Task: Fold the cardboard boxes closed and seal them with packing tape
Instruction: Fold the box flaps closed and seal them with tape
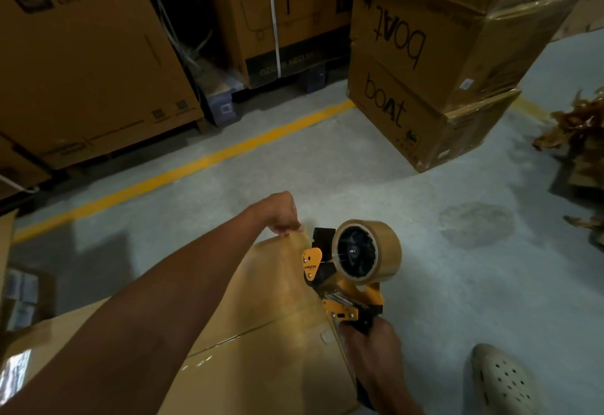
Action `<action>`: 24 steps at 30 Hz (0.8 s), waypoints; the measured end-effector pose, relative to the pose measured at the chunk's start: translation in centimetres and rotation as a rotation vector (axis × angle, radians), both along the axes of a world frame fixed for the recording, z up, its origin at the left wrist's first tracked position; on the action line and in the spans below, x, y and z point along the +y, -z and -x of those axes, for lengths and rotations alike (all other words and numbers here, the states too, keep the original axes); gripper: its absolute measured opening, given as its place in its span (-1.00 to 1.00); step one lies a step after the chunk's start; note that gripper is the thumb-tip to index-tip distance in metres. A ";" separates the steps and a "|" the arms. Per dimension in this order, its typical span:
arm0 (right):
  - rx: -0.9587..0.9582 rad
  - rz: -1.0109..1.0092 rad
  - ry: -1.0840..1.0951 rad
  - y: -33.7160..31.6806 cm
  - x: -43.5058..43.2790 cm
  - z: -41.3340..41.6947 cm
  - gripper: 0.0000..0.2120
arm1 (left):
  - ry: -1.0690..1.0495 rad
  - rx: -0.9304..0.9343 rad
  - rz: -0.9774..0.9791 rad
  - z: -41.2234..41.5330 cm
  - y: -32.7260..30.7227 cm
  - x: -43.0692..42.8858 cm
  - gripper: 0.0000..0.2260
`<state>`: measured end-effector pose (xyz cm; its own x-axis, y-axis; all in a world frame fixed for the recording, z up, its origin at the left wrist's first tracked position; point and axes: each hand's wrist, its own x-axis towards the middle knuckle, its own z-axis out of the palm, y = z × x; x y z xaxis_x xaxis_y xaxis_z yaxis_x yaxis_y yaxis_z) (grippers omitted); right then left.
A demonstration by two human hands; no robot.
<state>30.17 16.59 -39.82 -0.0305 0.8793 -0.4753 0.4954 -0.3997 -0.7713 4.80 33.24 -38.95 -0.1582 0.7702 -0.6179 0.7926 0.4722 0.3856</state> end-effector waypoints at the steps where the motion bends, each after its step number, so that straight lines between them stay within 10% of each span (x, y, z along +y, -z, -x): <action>1: -0.012 -0.003 -0.005 -0.1 0.0 0.0 -0.78 | 0.010 0.032 0.022 0.2 0.0 0.0 -0.72; 7: -0.048 -0.018 0.002 0.1 0.0 0.3 -0.76 | 0.226 0.444 -0.170 0.4 -0.6 -0.9 -0.70; 11: -0.064 0.012 0.000 0.5 0.3 0.3 -0.75 | 0.374 0.124 -0.578 -0.6 -0.8 -1.2 -0.81; 15: -0.040 -0.019 -0.008 0.0 0.3 0.1 -0.79 | 0.342 -0.156 -0.366 -1.3 1.0 -3.8 -0.83; 24: -0.021 0.004 -0.081 0.1 1.4 -0.7 -0.78 | 0.566 0.175 -0.550 -0.3 5.4 -6.9 -0.71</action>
<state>30.83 18.00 -39.90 -0.0918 0.8725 -0.4799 0.5423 -0.3604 -0.7590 5.12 26.35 -44.37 0.2875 0.9490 -0.1293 0.9250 -0.2401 0.2944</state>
